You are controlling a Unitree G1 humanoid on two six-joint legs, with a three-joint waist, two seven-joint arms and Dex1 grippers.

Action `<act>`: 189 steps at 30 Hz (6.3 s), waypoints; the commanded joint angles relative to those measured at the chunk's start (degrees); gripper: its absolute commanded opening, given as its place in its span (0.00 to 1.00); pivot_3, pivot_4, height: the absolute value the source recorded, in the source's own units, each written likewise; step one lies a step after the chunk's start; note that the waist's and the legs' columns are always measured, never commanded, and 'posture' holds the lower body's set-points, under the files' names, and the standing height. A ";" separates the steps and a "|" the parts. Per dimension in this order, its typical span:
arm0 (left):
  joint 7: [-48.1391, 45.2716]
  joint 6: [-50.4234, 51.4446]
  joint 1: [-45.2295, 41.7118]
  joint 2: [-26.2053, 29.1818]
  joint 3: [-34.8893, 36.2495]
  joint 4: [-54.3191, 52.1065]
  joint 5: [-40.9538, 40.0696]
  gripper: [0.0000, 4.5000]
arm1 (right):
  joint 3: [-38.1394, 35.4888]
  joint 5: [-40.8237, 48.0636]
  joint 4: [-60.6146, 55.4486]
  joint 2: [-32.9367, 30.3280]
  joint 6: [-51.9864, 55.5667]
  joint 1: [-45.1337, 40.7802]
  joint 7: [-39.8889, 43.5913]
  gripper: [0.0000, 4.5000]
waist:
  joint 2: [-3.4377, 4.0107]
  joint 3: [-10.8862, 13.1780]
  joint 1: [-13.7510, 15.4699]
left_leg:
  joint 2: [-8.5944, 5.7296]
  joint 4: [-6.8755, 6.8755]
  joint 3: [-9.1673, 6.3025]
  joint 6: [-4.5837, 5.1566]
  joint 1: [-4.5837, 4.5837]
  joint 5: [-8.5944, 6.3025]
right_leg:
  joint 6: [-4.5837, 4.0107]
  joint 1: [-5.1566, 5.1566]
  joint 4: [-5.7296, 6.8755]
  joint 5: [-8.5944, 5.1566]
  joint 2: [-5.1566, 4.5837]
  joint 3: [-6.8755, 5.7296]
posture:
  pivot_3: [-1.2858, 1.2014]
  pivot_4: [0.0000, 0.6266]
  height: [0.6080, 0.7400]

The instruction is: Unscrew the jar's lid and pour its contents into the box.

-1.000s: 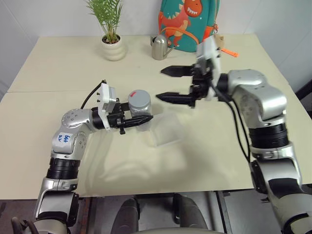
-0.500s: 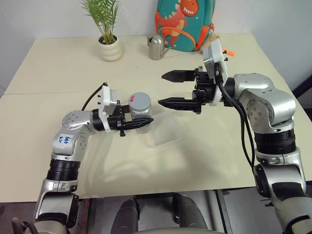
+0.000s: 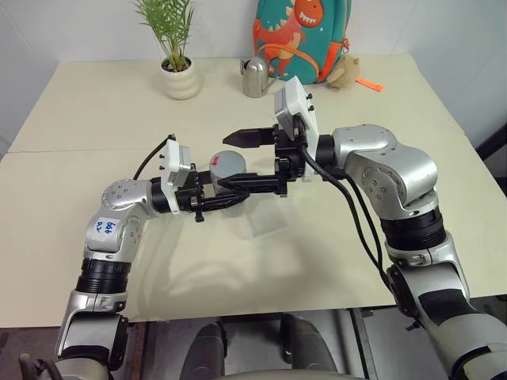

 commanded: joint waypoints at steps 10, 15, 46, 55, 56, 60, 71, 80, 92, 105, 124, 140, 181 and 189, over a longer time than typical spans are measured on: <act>0.62 -0.74 -0.06 0.00 0.39 -2.33 -0.58 0.43 | -0.46 0.09 -0.74 1.85 -1.29 -0.92 0.59 0.56 | 0.00 0.00 -0.05 | 0.00 0.00 0.00 0.00 0.00 0.00 | 0.00 0.00 0.00 0.00 0.01 0.00 | 0.52 0.24 1.00; 0.70 -0.67 0.38 0.14 0.62 -2.62 -0.70 0.43 | -5.60 4.82 -0.81 3.99 0.73 -1.14 -1.07 0.56 | 0.00 0.00 -0.10 | 0.00 0.00 0.00 0.00 0.00 0.00 | 0.00 0.00 0.01 0.00 0.01 0.00 | 0.52 0.24 1.00; 1.66 1.51 -0.12 1.25 6.53 -0.17 -4.21 0.43 | -28.28 -12.65 25.33 -7.36 -44.07 36.32 -20.25 0.56 | -0.07 -0.04 0.32 | -0.07 -0.13 0.58 0.15 0.60 -0.05 | 0.16 0.31 -0.28 0.16 0.00 0.62 | 0.52 0.24 1.00; 2.10 2.08 -1.47 1.19 5.53 0.75 -3.51 0.43 | -30.37 -6.60 17.30 -8.56 -39.41 38.29 -19.09 1.00 | -0.07 -0.04 -0.12 | -0.07 -0.17 0.64 0.19 0.77 0.01 | 0.14 0.36 -0.24 0.16 0.01 0.78 | 0.52 0.24 1.00; 2.53 1.58 -1.76 1.06 5.37 1.03 -2.86 0.43 | -30.50 -4.98 14.67 -9.58 -36.99 38.84 -18.04 1.00 | -0.07 -0.04 -0.07 | -0.08 -0.17 0.64 0.19 0.77 0.01 | 0.14 0.36 -0.24 0.16 0.01 0.78 | 0.52 0.24 1.00; 4.32 0.04 -4.15 1.35 3.74 3.27 0.65 0.43 | -29.88 1.99 1.26 -14.22 -25.40 40.36 -14.97 1.00 | -0.07 -0.03 0.21 | -0.08 -0.18 0.65 0.21 0.75 0.00 | 0.14 0.35 -0.27 0.16 0.01 0.78 | 0.52 0.24 1.00; 6.41 -9.52 -16.09 2.21 -2.18 15.72 13.18 0.43 | -21.83 9.04 -18.63 -25.50 -9.44 37.67 -6.26 1.00 | -0.13 -0.02 1.58 | -0.08 -0.15 0.65 0.23 0.70 -0.02 | 0.15 0.35 -0.38 0.18 0.03 0.77 | 0.52 0.24 1.00; 19.00 -35.49 -21.23 1.07 -5.67 23.87 28.83 0.43 | -21.12 7.55 -19.36 -24.14 -10.13 38.05 -7.47 1.00 | -0.15 -0.01 2.59 | -0.11 -0.15 0.70 0.27 0.50 -0.06 | 0.30 0.29 -0.46 0.26 0.01 0.75 | 0.52 0.24 1.00; 70.80 -68.62 -24.92 6.43 -18.05 27.30 79.07 0.43 | -20.65 6.28 -19.77 -22.09 -10.39 38.76 -8.95 1.00 | -0.16 -0.01 2.92 | -0.12 -0.13 0.78 0.27 0.54 -0.06 | 0.37 0.31 -0.44 0.32 -0.01 0.78 | 0.52 0.24 1.00; 118.84 -47.17 -33.65 6.53 -40.92 29.98 117.68 0.43 | -19.21 5.62 -20.32 -19.05 -10.70 38.28 -10.49 1.00 | -0.16 -0.01 2.87 | -0.13 -0.17 0.81 0.30 0.51 -0.08 | 0.41 0.28 -0.45 0.33 -0.01 0.81 | 0.52 0.24 1.00; 129.12 -37.76 -39.95 5.30 -51.60 40.31 120.82 0.43 | -19.33 5.83 -20.60 -17.00 -11.17 38.64 -11.76 1.00 | -0.18 0.00 2.82 | -0.14 -0.18 0.84 0.29 0.47 -0.07 | 0.42 0.20 -0.42 0.32 -0.02 0.84 | 0.52 0.24 1.00; 68.63 -57.44 -24.89 8.61 -28.45 36.25 45.79 0.43 | -18.61 5.35 -18.42 -17.26 -11.74 38.10 -10.01 1.00 | -0.15 -0.02 2.73 | -0.14 -0.04 0.99 0.19 0.52 -0.03 | 0.40 0.22 -0.35 0.34 -0.05 0.92 | 0.52 0.24 1.00; 41.80 -18.45 5.40 4.97 17.43 28.85 11.35 1.00 | -14.32 2.17 -14.84 -19.00 -17.09 36.69 1.59 1.00 | -0.53 -0.18 1.21 | -0.10 0.18 1.05 0.28 0.74 -0.10 | 0.37 0.36 -0.23 0.47 -0.03 1.05 | 0.52 0.24 1.00; 33.85 -16.48 15.23 11.78 17.54 21.29 11.47 1.00 | -14.68 2.11 -14.80 -19.79 -17.55 37.97 1.85 1.00 | -0.54 -0.20 1.27 | -0.08 0.15 1.05 0.26 0.75 -0.12 | 0.30 0.34 -0.37 0.45 -0.03 1.05 | 0.52 0.24 1.00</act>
